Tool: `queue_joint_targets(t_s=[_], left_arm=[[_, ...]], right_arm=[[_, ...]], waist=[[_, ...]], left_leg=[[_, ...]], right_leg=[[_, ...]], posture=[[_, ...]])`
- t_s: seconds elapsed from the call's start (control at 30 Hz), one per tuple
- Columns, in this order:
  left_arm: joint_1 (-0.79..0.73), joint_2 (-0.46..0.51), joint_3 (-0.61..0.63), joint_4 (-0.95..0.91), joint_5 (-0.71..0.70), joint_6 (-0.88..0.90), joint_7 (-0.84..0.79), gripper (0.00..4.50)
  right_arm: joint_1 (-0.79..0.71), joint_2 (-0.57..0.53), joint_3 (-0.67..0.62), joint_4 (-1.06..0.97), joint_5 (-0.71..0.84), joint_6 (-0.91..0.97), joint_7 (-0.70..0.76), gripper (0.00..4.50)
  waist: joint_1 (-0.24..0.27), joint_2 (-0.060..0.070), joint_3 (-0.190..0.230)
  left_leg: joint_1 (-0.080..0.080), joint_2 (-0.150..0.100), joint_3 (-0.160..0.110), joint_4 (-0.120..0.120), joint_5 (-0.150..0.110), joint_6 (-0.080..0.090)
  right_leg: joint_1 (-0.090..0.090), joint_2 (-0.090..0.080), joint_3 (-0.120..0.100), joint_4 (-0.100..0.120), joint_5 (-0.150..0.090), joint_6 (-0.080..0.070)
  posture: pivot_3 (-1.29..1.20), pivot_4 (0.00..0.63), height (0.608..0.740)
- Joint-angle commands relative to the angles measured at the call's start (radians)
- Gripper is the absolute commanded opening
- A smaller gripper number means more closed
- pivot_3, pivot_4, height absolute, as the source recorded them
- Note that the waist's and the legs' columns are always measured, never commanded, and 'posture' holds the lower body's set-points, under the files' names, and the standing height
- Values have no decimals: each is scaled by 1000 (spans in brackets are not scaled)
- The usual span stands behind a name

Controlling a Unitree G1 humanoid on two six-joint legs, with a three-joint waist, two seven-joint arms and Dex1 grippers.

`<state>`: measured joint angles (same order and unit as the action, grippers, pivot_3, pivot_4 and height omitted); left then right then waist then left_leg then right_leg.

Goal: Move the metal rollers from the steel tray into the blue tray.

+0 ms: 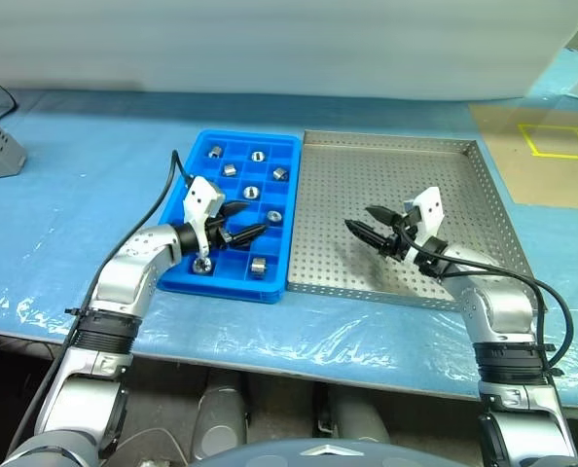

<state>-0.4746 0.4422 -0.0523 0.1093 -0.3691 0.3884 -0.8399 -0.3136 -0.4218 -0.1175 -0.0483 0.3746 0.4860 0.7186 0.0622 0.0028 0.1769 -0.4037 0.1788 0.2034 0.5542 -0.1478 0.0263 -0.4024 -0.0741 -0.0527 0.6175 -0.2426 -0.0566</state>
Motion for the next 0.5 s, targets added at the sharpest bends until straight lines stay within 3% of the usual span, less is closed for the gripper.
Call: queue_joint_targets(t_s=[0.03,0.5], left_arm=[[-20,3,14,-15,4,-24,-10,3785],[-15,-3,25,-19,17,-37,5,3785]], right_arm=[[5,-5,-10,-40,19,-7,-8,3334],[-7,-19,19,-20,-4,-28,-17,3334]], waist=[[0,0,0],[1,0,0]], left_leg=[[0,0,0,0,0,0],[0,0,0,0,0,0]], right_leg=[[0,0,0,0,0,0],[0,0,0,0,0,0]], posture=[[-117,150,740],[-107,150,740]])
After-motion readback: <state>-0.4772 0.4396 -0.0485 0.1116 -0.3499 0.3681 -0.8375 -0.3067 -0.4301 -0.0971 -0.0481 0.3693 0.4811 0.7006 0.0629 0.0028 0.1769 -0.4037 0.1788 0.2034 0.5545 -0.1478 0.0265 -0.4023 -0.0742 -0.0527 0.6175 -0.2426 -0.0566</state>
